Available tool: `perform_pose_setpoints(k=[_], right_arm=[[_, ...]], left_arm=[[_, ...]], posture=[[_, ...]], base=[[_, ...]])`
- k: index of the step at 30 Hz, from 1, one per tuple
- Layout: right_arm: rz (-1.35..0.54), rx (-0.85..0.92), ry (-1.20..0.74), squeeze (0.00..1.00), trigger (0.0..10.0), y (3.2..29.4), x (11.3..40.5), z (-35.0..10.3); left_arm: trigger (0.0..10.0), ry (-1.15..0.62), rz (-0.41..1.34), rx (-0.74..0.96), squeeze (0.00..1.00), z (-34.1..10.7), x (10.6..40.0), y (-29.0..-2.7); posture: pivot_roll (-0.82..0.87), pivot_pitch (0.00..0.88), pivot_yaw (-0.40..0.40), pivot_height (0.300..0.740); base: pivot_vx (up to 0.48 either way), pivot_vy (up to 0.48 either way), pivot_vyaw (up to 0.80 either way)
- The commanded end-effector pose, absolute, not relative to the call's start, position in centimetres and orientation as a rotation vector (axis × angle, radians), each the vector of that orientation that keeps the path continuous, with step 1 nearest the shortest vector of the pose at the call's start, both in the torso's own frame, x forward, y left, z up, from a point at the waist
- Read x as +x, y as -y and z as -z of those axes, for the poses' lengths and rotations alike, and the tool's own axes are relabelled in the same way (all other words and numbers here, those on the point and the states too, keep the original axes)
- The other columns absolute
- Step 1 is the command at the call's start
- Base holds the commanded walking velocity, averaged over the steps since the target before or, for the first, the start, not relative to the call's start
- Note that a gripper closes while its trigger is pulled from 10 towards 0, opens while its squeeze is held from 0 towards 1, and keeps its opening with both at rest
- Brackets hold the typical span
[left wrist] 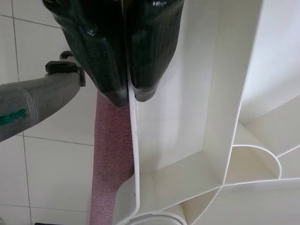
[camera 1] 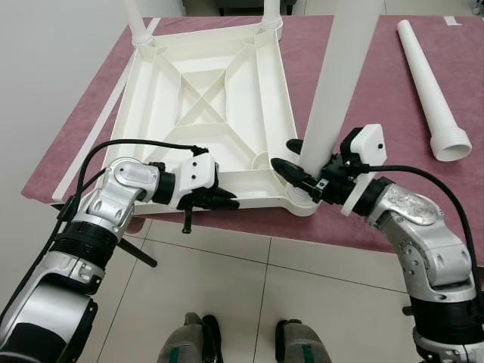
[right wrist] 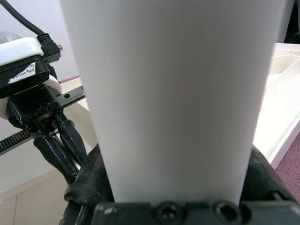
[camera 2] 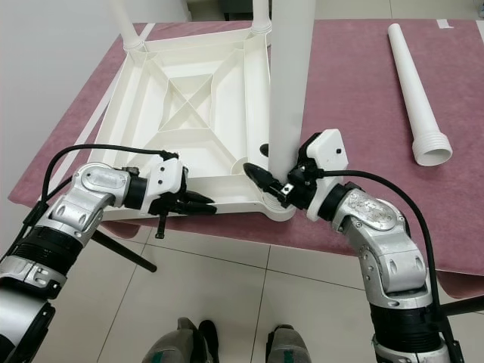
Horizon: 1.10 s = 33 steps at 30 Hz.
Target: Building children table
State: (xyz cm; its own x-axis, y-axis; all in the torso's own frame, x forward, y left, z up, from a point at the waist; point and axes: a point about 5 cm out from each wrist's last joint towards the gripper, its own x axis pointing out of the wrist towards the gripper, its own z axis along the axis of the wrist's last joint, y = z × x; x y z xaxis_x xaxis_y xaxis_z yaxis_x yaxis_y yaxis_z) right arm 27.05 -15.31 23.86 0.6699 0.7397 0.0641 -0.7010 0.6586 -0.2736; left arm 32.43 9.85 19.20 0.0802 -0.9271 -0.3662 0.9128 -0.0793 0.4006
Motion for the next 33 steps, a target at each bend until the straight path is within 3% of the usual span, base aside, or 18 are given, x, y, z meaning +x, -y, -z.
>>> perform_pose_setpoints(k=[1,3,6,7,8,11,13,18,21,22,25,26,27,28,30,31,32,33], right_arm=[[-0.869,-0.205,0.131,0.0,0.0,15.0,26.8,-22.8],[-0.583,-0.228,0.059,0.0,0.0,15.7,28.6,-20.8],[-0.583,-0.228,0.059,0.0,0.0,15.7,28.6,-20.8],[-0.438,-0.233,0.024,0.0,0.0,16.0,29.3,-20.0],[-0.438,-0.233,0.024,0.0,0.0,16.0,29.3,-20.0],[-0.173,-0.243,-0.035,0.0,0.0,16.5,30.0,-18.7],[-0.173,-0.243,-0.035,0.0,0.0,16.5,30.0,-18.7],[0.188,-0.186,-0.101,0.0,0.0,16.8,30.3,-17.6],[0.23,-0.15,-0.091,0.0,0.0,16.6,30.3,-17.7],[0.22,-0.149,-0.062,0.0,2.1,16.4,30.3,-18.1],[0.22,-0.149,-0.062,0.0,2.1,16.4,30.3,-18.1],[0.19,-0.15,-0.022,0.0,10.0,16.2,30.4,-18.7],[0.168,-0.148,0.022,0.67,10.0,16.1,30.5,-19.2],[0.122,-0.142,0.062,1.0,10.0,15.9,30.5,-19.8],[0.074,-0.133,0.103,1.0,10.0,15.8,30.6,-20.4],[0.015,-0.12,0.167,0.42,10.0,15.6,30.6,-21.6],[-0.038,-0.11,0.2,0.0,10.0,15.5,30.5,-22.2],[-0.038,-0.11,0.2,0.0,10.0,15.5,30.5,-22.2]], left_arm=[[0.0,0.081,1.604,0.64,0.0,-20.3,31.8,-9.9],[0.0,0.111,1.534,0.603,0.0,-20.8,32.8,-8.6],[0.0,0.111,1.534,0.603,0.0,-20.8,32.8,-8.6],[0.0,0.125,1.498,0.584,0.0,-21.0,33.2,-7.9],[0.0,0.125,1.498,0.584,0.0,-21.0,33.2,-7.9],[0.0,0.152,1.429,0.537,0.0,-21.6,34.2,-5.9],[0.0,0.152,1.429,0.537,0.0,-21.6,34.2,-5.9],[0.0,0.173,1.366,0.493,0.0,-22.5,35.2,-2.3],[0.0,0.175,1.368,0.493,0.0,-22.5,35.2,-1.8],[0.0,0.178,1.372,0.493,0.0,-22.6,35.1,-1.8],[0.0,0.178,1.372,0.493,0.0,-22.6,35.1,-1.8],[0.0,0.18,1.378,0.495,0.0,-22.6,35.0,-2.0],[0.0,0.18,1.382,0.497,0.0,-22.5,35.0,-2.2],[0.0,0.179,1.387,0.501,0.0,-22.4,34.9,-2.5],[0.0,0.177,1.394,0.505,0.0,-22.3,34.8,-2.7],[0.0,0.173,1.404,0.515,0.0,-22.2,34.7,-3.1],[0.0,0.171,1.413,0.523,0.0,-22.1,34.6,-3.3],[0.0,0.171,1.413,0.523,0.0,-22.1,34.6,-3.3]], posture=[[-0.13,0.165,0.15,0.74],[-0.13,0.171,0.151,0.74],[-0.13,0.171,0.151,0.74],[-0.13,0.172,0.151,0.74],[-0.13,0.172,0.151,0.74],[-0.13,0.176,0.156,0.74],[-0.13,0.176,0.156,0.74],[-0.14,0.179,0.165,0.74],[-0.14,0.18,0.168,0.74],[-0.14,0.181,0.17,0.74],[-0.14,0.181,0.17,0.74],[-0.14,0.181,0.17,0.74],[-0.14,0.18,0.169,0.74],[-0.14,0.18,0.169,0.74],[-0.14,0.18,0.168,0.74],[-0.13,0.18,0.168,0.74],[-0.14,0.18,0.167,0.74],[-0.14,0.18,0.167,0.74]], base=[[0.0,0.0,0.0],[0.0,0.0,0.0],[0.0,0.0,0.0],[0.0,0.0,0.0],[0.0,0.0,0.0],[0.0,0.0,0.0],[0.0,0.0,0.0],[0.0,0.0,0.0],[0.0,0.0,0.0],[0.0,0.0,0.0],[0.0,0.0,0.0],[0.0,0.0,0.0],[0.0,0.0,0.0],[0.0,0.0,0.0],[0.0,0.0,0.0],[0.0,0.0,0.0],[0.0,0.0,0.0],[0.0,0.0,0.0]])
